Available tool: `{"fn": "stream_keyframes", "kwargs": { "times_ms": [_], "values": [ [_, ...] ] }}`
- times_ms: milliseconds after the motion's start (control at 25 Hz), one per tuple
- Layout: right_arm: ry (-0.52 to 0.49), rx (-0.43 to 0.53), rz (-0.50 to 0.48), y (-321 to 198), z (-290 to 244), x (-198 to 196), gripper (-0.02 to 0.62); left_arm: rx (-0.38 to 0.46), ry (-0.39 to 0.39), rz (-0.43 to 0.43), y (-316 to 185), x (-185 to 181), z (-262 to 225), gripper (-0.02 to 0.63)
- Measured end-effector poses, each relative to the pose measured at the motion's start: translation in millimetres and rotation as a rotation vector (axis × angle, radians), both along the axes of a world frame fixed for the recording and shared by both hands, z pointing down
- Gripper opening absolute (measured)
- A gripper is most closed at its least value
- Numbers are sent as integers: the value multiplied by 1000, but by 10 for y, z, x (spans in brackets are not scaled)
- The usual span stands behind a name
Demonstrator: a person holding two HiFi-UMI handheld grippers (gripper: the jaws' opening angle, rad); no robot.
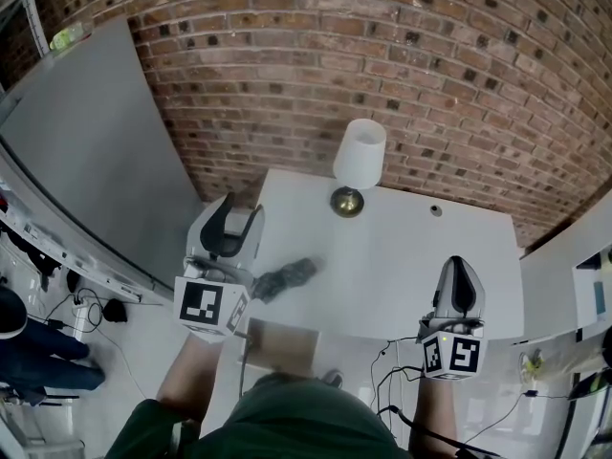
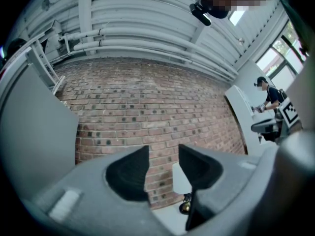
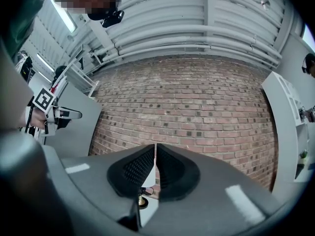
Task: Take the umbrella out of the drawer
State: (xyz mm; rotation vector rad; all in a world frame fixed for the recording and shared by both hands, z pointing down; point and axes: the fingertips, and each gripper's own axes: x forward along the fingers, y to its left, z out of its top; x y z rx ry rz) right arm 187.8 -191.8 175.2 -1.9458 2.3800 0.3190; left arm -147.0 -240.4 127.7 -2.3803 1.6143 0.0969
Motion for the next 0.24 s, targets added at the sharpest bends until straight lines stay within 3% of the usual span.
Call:
{"fn": "stream_keyframes", "kwargs": {
  "times_ms": [240],
  "values": [
    [3,-5,6,-44,42,-71,14,-12,2,4,-58,-83,86,186]
  ]
}}
